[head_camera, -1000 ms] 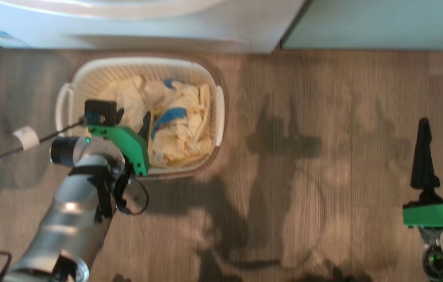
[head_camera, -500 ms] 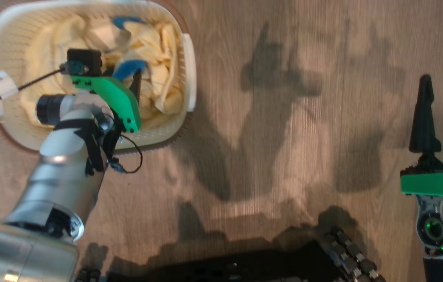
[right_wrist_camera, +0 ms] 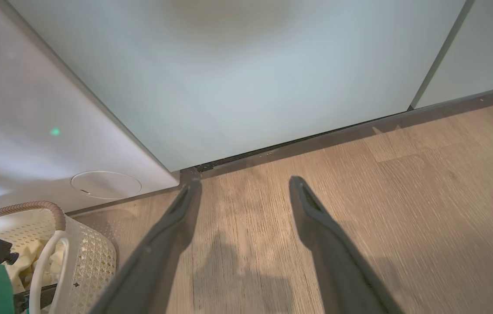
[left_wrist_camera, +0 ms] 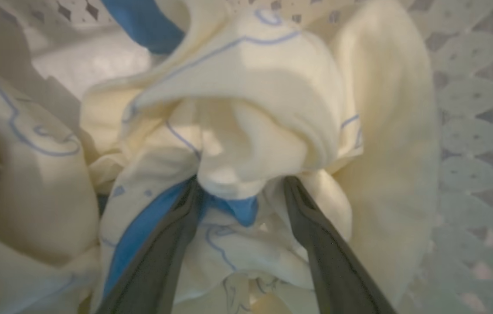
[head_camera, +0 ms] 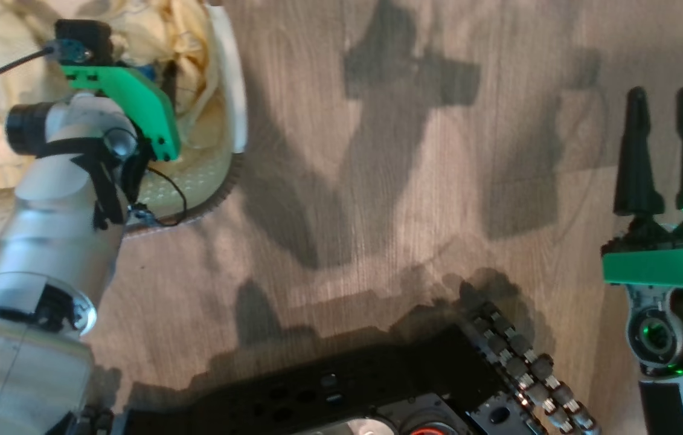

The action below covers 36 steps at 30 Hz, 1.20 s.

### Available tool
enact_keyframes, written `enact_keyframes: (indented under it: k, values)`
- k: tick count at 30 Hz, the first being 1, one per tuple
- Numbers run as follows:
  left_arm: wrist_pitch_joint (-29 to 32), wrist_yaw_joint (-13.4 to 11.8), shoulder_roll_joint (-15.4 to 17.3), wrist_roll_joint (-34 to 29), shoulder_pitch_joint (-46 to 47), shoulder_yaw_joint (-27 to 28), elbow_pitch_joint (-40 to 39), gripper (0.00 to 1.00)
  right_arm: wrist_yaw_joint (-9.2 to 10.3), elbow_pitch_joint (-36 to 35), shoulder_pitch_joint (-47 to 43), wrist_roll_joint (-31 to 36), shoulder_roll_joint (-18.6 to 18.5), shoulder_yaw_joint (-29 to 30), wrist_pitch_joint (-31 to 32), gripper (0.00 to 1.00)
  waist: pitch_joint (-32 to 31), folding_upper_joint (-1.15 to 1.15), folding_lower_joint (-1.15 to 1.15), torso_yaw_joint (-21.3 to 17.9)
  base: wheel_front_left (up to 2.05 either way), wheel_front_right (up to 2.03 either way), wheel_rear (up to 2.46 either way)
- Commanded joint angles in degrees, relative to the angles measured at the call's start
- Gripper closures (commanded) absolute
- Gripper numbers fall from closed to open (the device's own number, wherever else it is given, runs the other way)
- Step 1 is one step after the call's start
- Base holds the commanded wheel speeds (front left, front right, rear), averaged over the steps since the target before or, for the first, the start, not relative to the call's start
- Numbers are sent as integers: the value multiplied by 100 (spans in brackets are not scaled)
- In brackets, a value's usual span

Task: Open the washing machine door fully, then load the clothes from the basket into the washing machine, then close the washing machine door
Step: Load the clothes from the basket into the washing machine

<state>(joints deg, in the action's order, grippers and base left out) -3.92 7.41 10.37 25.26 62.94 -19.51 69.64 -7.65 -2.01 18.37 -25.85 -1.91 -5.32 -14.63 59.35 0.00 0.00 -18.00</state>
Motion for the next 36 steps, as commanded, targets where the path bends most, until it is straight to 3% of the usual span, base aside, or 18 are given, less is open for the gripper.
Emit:
enact_keyframes:
  k: [1,9,10,11,13,21,36]
  values:
    - [51,7,195,19,-98,-3,37,0,16,-105,-157,-56,-97,-121,-36,0,119,0,0,-127,0,0,0]
    - [139,-175,246,75,18,-18,260,0,16,-93,-94,-137,-97,-181,-37,0,225,0,0,-230,0,0,0]
    - [148,-203,253,59,23,-39,277,15,16,-93,-87,-143,-97,-182,-37,0,227,0,0,-235,0,0,0]
    - [176,-209,249,77,26,-34,293,58,16,-93,-80,-145,-97,-181,-37,0,228,0,0,-237,0,0,0]
    - [151,-257,255,68,38,-54,312,100,16,-91,-70,-147,-97,-170,-37,0,225,0,0,-230,0,0,0]
    - [76,-278,118,122,-13,-99,364,100,16,-85,-63,-67,-97,-52,-37,0,95,0,0,-49,0,0,0]
    - [-883,-331,-204,143,-318,-213,345,100,16,-151,-238,251,-97,393,-37,0,-630,0,0,485,0,0,0]
